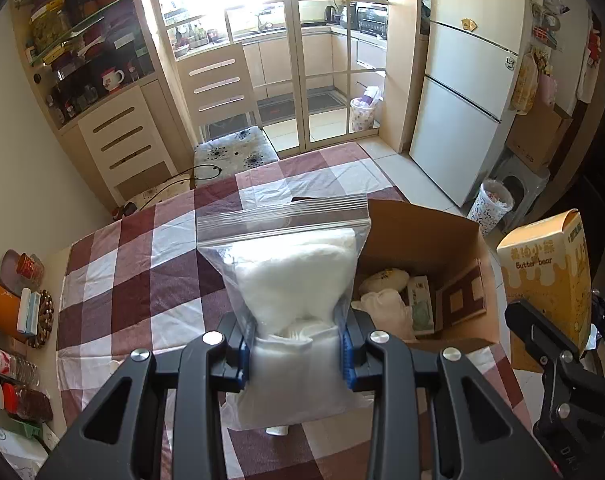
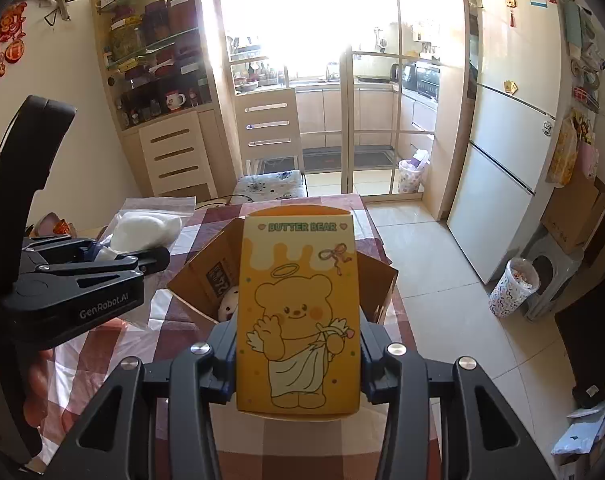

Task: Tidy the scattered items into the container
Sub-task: 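Carry the cotton bag with the left tool while the right tool carries the Butter Bear box over the box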

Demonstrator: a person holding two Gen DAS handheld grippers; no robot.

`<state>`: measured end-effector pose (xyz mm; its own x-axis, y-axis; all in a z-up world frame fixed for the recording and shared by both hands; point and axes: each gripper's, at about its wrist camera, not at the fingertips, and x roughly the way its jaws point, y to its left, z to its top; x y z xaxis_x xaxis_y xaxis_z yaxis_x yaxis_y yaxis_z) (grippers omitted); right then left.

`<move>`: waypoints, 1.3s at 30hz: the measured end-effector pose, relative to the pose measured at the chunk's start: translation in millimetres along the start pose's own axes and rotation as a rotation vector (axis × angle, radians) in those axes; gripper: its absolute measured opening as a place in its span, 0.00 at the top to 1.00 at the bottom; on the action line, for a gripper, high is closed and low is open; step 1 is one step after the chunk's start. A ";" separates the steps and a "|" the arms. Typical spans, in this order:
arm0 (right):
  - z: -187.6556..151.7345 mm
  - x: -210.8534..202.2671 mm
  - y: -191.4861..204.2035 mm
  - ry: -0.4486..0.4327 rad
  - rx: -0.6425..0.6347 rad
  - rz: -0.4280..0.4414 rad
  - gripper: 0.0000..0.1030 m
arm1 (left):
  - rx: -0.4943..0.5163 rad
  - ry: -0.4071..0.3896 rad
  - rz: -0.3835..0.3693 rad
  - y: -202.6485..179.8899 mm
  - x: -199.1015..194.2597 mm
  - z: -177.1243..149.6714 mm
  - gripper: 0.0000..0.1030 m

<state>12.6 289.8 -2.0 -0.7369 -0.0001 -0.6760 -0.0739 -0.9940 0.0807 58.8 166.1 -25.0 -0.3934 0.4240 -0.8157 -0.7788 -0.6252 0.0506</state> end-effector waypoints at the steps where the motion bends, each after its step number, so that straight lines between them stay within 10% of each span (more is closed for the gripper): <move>1: 1.1 3.5 -1.7 0.003 0.002 0.003 0.56 | 0.000 0.002 0.001 -0.2 2.5 2.2 0.67; 39: 20.8 54.4 -13.2 0.044 0.029 -0.005 0.56 | 0.057 0.091 0.003 -8.4 64.7 25.8 0.67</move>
<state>-40.5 305.2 -24.6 -0.7065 -0.0010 -0.7077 -0.0972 -0.9904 0.0984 27.3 215.8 -63.4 -0.3519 0.3593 -0.8643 -0.8050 -0.5874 0.0836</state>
